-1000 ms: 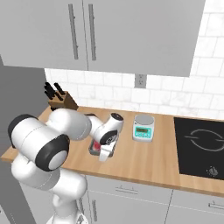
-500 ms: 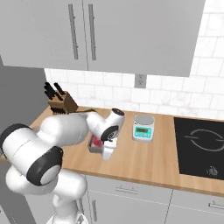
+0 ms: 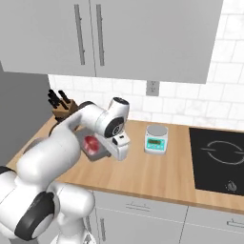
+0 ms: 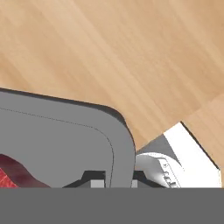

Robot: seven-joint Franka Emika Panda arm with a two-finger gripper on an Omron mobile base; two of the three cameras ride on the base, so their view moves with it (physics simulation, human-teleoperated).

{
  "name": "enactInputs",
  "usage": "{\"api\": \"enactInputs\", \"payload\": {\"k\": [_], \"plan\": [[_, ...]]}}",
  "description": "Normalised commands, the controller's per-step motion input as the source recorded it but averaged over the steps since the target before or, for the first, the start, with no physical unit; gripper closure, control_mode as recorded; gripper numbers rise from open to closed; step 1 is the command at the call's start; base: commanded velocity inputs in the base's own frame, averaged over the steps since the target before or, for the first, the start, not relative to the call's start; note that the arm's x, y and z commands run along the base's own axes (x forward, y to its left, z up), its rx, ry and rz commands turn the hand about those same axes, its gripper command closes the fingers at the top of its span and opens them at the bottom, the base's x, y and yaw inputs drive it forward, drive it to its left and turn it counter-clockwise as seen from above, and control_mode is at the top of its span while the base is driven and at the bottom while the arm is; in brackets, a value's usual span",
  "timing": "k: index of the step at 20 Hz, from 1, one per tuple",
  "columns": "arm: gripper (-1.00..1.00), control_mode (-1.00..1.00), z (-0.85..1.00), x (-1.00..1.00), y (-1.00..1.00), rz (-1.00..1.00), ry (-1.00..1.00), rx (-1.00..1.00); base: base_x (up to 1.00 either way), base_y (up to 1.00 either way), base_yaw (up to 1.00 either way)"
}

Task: Take the meat container that has the steak and place it on the second highest rack of the freezer. Then take the vegetable container that has the tomato and sweet potato and place it on the highest rack of the freezer.

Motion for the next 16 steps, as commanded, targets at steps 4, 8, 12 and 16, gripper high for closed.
{"api": "enactInputs", "payload": {"k": [4,8,12,16], "plan": [[1.00,-1.00,1.00,-0.05,0.01,0.61,-0.10,0.00,0.00,0.00,0.00],[1.00,-1.00,0.94,-0.26,0.24,0.48,-0.11,0.00,0.00,0.00,0.00],[1.00,-1.00,0.59,-0.45,0.44,0.32,-0.13,-0.01,0.00,0.00,0.00],[1.00,-1.00,0.49,-0.76,0.44,0.22,-0.22,-0.05,0.00,0.00,0.00]]}}
